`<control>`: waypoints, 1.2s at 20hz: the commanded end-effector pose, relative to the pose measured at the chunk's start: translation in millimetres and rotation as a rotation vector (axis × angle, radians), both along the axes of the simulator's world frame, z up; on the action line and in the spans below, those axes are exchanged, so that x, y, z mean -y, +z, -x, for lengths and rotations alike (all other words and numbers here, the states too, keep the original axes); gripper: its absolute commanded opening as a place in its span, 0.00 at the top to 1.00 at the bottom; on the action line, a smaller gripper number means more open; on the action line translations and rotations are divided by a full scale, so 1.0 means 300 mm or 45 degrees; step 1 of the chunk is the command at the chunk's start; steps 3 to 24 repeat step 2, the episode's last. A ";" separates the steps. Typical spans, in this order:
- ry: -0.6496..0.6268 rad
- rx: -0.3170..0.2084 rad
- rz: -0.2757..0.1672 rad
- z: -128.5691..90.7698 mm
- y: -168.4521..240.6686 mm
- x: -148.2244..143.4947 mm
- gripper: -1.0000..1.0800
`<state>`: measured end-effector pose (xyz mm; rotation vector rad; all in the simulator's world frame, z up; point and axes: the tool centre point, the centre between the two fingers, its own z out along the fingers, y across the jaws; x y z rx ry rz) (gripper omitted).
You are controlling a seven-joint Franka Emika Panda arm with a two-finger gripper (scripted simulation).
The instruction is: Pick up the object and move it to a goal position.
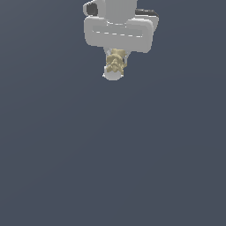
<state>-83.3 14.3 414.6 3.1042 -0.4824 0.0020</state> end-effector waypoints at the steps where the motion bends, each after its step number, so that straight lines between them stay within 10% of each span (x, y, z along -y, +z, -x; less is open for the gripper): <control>1: 0.000 -0.002 0.000 0.003 0.012 -0.002 1.00; 24: 0.000 -0.002 0.000 0.003 0.013 -0.002 1.00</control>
